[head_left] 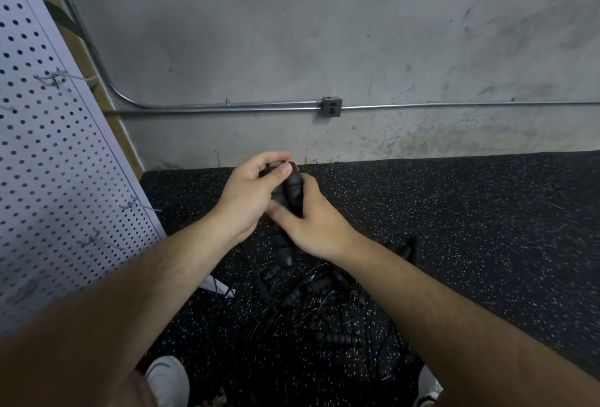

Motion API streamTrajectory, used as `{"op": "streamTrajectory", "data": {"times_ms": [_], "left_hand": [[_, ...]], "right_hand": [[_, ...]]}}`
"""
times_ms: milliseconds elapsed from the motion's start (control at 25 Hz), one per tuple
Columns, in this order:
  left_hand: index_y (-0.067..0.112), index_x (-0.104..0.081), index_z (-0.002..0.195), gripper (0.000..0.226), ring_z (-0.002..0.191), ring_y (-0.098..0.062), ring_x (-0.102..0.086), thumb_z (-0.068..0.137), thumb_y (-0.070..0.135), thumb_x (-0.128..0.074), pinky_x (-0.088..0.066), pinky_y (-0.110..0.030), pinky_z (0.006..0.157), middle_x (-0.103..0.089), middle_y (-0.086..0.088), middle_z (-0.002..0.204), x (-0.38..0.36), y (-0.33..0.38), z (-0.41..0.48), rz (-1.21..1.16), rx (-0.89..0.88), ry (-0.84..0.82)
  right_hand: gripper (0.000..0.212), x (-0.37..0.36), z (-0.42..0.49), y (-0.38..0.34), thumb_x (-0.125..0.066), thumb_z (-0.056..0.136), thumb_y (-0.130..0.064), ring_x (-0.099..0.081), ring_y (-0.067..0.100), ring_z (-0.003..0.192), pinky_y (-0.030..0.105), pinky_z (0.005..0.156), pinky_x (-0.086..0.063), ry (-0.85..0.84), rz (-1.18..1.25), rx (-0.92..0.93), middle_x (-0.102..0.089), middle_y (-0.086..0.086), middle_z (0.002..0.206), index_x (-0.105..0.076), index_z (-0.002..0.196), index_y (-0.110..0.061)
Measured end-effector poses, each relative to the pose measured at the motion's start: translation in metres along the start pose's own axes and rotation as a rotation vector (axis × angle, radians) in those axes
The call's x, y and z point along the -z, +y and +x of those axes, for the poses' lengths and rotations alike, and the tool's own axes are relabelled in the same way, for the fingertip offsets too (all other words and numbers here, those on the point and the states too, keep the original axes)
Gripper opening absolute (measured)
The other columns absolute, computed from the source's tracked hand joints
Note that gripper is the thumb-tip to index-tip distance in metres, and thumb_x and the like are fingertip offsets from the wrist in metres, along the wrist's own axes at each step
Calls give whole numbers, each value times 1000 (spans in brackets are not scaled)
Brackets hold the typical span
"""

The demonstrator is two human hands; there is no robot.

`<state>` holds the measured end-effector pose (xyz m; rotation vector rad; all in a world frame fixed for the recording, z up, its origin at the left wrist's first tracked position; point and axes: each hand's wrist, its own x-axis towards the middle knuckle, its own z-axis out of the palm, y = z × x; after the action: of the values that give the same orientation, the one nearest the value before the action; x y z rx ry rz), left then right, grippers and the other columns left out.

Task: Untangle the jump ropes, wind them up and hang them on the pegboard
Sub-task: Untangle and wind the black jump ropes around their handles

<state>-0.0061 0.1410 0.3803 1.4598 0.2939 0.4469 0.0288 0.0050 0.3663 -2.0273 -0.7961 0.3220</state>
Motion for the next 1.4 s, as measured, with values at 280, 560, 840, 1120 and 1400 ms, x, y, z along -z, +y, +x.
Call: {"op": "streamTrajectory", "data": {"times_ms": [280,560,840,1120,1400], "left_hand": [[29,-62,124,22,114,-13,-62,104,34,-53,-50,-42,106,-65,7,118,6,1,7,259,-6,122],[23,-21,158,92,135,-26,-40,88,81,-33,-37,-47,112,-37,-9,146,40,11,-6,1548,-391,-150],[4,-37,151,104,121,-27,-53,84,83,-31,-45,-43,101,-55,-8,137,39,-9,2,1660,-850,-245],[9,-43,146,93,108,-30,-55,85,80,-43,-56,-51,82,-58,-11,125,58,-7,10,1552,-926,-168],[32,-25,158,86,100,-25,-55,89,81,-32,-54,-37,64,-58,-8,111,75,7,9,1492,-824,-39]], "right_hand": [[67,-3,-4,1,-72,80,-37,-62,28,104,38,75,-50,102,-619,-29,-53,4,124,-34,132,-16],[71,29,6,11,-70,84,-26,-52,27,116,42,87,-53,75,-899,166,-49,2,133,-34,143,-16],[74,23,14,10,-78,79,-25,-53,30,119,42,99,-49,118,-787,378,-55,10,132,-43,142,-6],[71,14,21,6,-80,76,-15,-55,31,113,42,98,-49,206,-645,471,-58,12,125,-47,138,-4],[71,-22,41,17,-80,84,-23,-60,4,113,34,101,-52,204,176,71,-59,-8,125,-41,143,-21]]}}
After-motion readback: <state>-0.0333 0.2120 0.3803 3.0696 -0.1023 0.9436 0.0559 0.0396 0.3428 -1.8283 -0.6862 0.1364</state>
